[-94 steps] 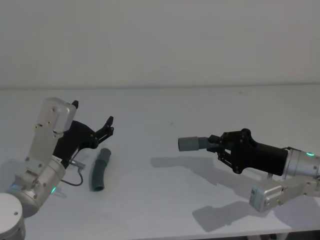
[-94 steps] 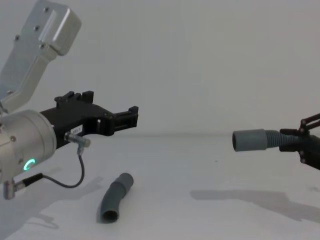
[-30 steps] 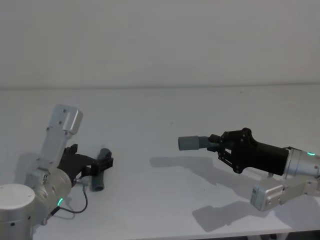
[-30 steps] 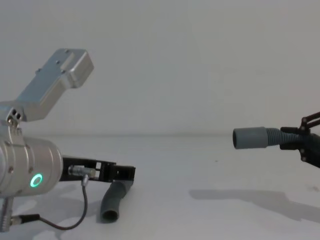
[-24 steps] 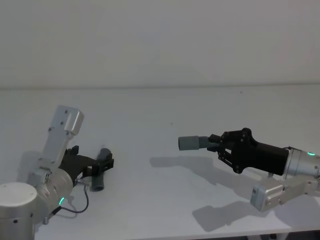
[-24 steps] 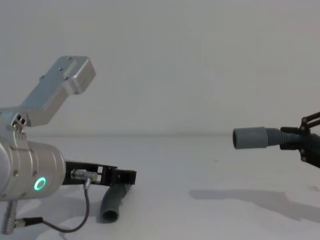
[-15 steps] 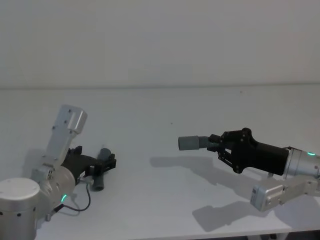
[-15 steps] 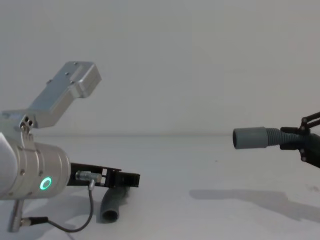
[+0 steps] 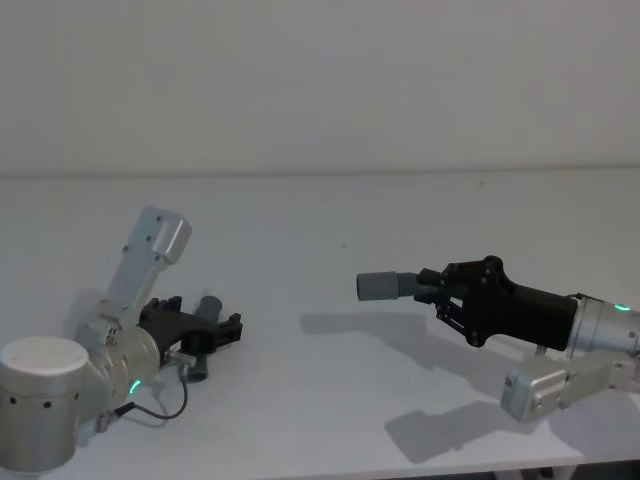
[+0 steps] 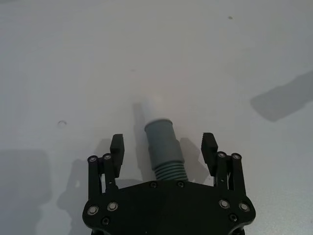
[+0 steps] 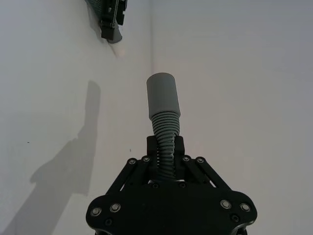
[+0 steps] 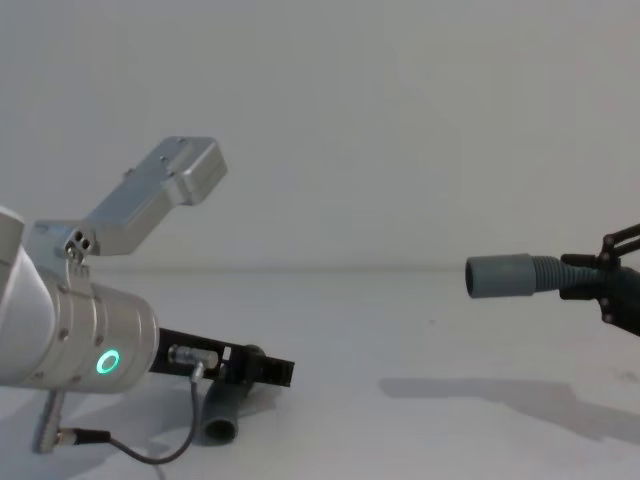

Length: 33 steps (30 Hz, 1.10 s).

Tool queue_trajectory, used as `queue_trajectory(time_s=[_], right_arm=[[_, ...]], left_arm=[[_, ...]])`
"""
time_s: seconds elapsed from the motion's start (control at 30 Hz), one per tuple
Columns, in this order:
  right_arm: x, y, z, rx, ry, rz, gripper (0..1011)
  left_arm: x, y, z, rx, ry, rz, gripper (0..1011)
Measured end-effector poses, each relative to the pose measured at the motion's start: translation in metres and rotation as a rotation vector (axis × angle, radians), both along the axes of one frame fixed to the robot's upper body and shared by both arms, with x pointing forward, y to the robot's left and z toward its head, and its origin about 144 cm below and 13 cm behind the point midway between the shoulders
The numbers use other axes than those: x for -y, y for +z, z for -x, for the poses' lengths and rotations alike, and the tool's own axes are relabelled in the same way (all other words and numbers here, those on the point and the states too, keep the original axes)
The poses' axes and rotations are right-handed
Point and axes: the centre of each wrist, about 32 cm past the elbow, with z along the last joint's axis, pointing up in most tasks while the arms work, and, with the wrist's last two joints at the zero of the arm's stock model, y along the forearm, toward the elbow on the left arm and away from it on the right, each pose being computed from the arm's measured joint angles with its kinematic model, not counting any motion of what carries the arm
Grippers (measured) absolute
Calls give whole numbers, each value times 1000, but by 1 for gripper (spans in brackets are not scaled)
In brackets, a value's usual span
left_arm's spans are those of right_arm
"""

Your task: Use both hands to pick up one end of the pipe from the table, align the ends, and insert them.

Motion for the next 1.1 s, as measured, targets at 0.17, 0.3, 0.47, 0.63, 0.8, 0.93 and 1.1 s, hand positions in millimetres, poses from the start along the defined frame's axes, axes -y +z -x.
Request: queue_trajectory(time_s=[0.17, 0.3, 0.47, 0.63, 0.8, 0.93, 1.1], right_arm=[[0, 0, 0, 0, 0, 0, 158], [0, 0, 0, 0, 0, 0, 158], [0, 0, 0, 0, 0, 0, 159], [0, 0, 0, 0, 0, 0, 158], [0, 0, 0, 0, 0, 0, 158], [0, 0, 0, 0, 0, 0, 158], [0, 0, 0, 0, 0, 0, 158]], left_arm=[[0, 1, -4, -14, -21, -8, 857], [0, 2, -8, -24, -37, -17, 741], [0, 3, -10, -30, -48, -23, 563], [0, 3, -12, -35, -57, -27, 399], [0, 4, -13, -38, -61, -30, 340], [0, 4, -13, -40, -64, -31, 340], [0, 4, -14, -41, -67, -33, 340]])
